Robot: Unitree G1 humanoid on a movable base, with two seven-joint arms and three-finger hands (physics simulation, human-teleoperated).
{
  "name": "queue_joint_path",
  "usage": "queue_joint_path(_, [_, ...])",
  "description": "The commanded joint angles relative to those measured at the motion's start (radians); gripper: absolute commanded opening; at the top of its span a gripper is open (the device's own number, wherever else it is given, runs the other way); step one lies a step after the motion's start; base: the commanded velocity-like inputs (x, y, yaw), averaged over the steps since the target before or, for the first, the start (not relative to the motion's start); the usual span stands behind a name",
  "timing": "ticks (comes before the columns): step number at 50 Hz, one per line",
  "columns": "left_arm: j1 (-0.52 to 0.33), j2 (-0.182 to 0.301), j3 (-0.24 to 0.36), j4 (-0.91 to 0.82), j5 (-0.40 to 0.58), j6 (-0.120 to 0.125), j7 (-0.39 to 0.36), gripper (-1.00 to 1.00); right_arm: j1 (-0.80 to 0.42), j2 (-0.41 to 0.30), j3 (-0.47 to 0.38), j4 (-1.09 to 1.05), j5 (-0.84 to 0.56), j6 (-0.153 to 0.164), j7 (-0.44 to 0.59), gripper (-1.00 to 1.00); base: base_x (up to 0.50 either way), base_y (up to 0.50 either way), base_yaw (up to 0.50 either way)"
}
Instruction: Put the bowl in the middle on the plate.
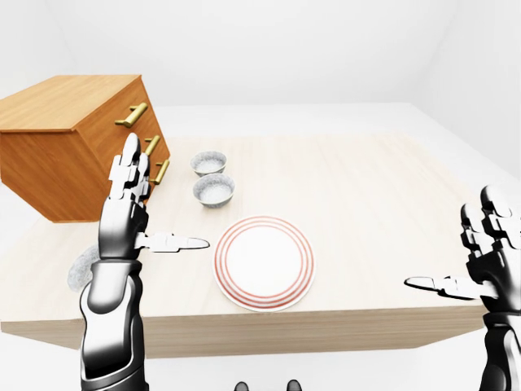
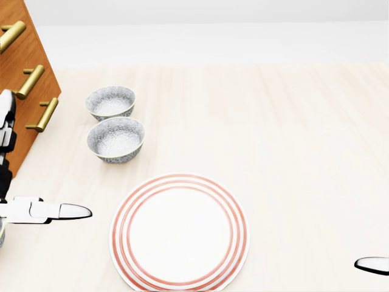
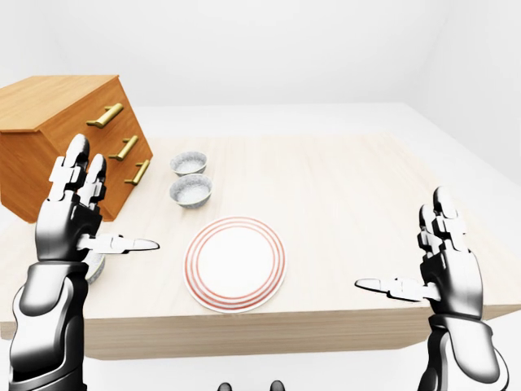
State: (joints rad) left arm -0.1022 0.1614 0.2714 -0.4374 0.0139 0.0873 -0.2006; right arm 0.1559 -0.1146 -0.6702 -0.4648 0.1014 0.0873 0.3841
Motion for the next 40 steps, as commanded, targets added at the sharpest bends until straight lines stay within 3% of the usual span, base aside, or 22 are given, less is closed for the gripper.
queue_joint_path(1, [0.004, -0.003, -0.003, -0.011, 0.002, 0.0, 0.0, 1.0, 0.003, 0.002, 0.003, 0.011, -0.002, 0.0, 0.014, 1.0, 0.32, 0.0, 0.0])
queue_joint_path(25, [0.004, -0.007, -0.008, -0.01, 0.005, 0.0, 0.0, 1.0, -0.001, 0.001, 0.009, 0.02, -0.023, 0.0, -0.001, 1.0, 0.35, 0.01, 0.0])
queue_joint_path(40, [0.0, -0.008, -0.011, 0.011, 0.007, 0.0, 0.001, 1.0, -0.001, 0.0, 0.016, 0.022, -0.037, 0.0, -0.012, 1.0, 0.04, 0.0, 0.0])
